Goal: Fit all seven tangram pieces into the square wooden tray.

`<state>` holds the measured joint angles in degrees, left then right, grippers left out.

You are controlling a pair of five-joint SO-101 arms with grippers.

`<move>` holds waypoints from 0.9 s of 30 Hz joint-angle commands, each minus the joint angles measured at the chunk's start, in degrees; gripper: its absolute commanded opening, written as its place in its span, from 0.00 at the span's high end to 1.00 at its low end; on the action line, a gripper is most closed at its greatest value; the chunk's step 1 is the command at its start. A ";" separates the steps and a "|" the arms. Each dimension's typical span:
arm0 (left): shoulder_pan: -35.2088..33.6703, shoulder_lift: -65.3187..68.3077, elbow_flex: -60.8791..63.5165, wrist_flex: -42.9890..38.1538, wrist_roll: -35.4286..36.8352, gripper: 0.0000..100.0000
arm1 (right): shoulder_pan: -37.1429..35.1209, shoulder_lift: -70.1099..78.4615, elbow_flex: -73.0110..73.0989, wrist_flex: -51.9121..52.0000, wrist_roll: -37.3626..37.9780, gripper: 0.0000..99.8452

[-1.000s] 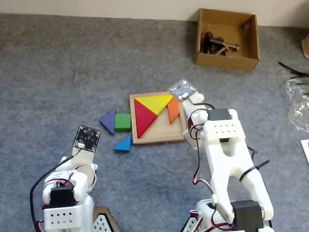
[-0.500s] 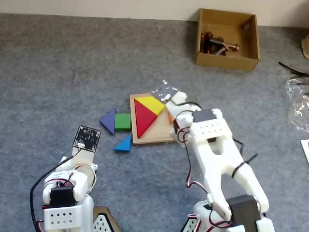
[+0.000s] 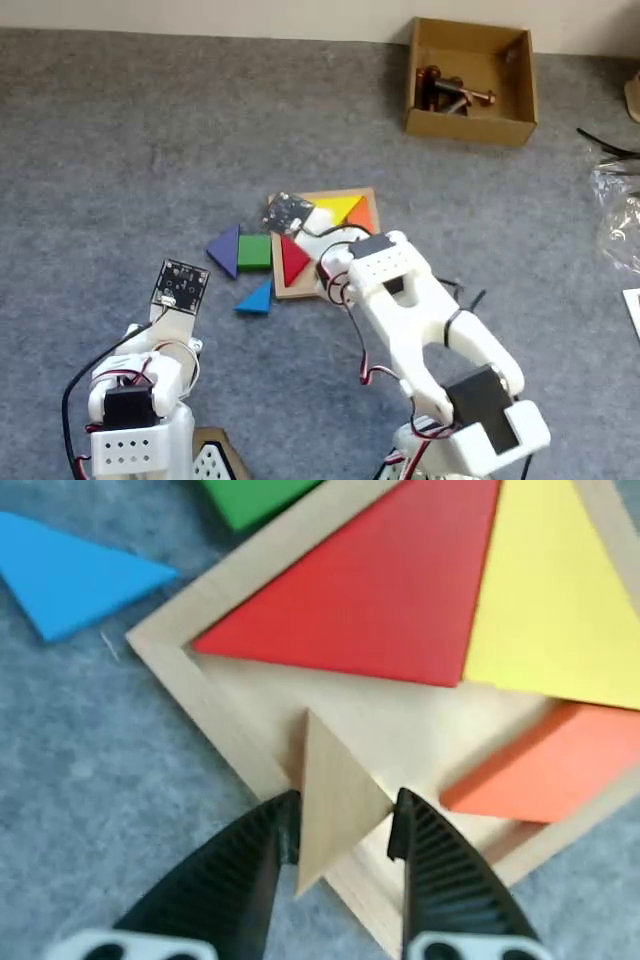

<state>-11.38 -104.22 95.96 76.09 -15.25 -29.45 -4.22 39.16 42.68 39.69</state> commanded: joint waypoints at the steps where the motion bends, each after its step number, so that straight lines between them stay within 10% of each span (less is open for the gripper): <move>1: -0.75 -0.40 1.19 0.35 0.44 0.99 | -2.15 1.54 -3.47 -1.10 0.79 0.87; 27: -0.75 -0.40 1.19 0.35 0.44 0.99 | -9.36 2.33 -3.56 -2.77 7.56 0.78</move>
<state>-11.38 -104.22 95.96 76.09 -15.25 -37.36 -1.93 37.67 40.66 46.99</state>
